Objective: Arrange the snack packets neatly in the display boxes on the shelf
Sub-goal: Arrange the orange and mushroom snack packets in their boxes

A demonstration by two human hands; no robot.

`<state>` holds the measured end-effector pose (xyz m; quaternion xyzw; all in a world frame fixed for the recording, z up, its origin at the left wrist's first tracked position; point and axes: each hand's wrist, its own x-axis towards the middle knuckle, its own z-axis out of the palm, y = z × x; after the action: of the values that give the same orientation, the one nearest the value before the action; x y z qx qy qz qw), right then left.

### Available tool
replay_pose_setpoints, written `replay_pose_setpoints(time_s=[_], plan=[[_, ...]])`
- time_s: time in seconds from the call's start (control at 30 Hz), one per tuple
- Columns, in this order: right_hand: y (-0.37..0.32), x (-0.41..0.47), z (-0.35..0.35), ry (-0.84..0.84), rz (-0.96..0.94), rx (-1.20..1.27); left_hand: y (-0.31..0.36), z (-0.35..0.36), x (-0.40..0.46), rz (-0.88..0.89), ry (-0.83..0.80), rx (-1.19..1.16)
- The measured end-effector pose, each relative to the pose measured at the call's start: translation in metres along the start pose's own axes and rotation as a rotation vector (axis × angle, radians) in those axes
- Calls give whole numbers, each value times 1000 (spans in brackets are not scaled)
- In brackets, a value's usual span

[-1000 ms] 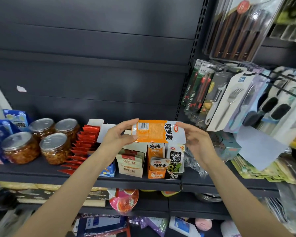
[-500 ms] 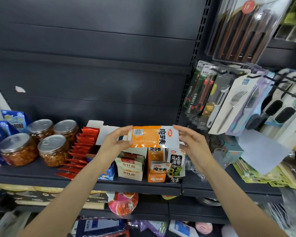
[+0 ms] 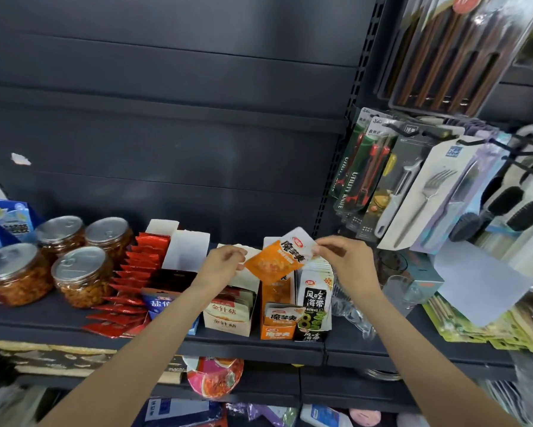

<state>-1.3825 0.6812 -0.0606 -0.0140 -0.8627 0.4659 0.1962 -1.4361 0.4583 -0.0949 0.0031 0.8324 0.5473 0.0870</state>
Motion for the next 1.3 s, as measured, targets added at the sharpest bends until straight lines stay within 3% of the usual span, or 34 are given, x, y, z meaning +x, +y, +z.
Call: replay_pose_setpoints(time_s=[0.17, 0.3, 0.47, 0.7, 0.83, 1.1, 1.2, 1.3], plan=[[14, 16, 3, -69, -11, -145, -10, 1, 19, 203, 77, 378], [20, 32, 1, -95, -30, -159, -16, 2, 26, 322, -5, 668], [28, 47, 1, -160, -55, -227, -17, 4, 35, 326, -110, 935], [41, 58, 26, -353, -127, -376, -16, 6, 44, 334, -94, 893], [46, 62, 56, -489, -95, -580, -18, 6, 45, 315, -112, 887], [52, 59, 86, -410, -256, -974, -17, 1, 36, 324, -126, 891], [52, 57, 82, -401, -281, -931, -17, -4, 26, 345, -121, 833], [45, 49, 69, -374, -192, -728, -19, -10, 13, 344, -131, 777]])
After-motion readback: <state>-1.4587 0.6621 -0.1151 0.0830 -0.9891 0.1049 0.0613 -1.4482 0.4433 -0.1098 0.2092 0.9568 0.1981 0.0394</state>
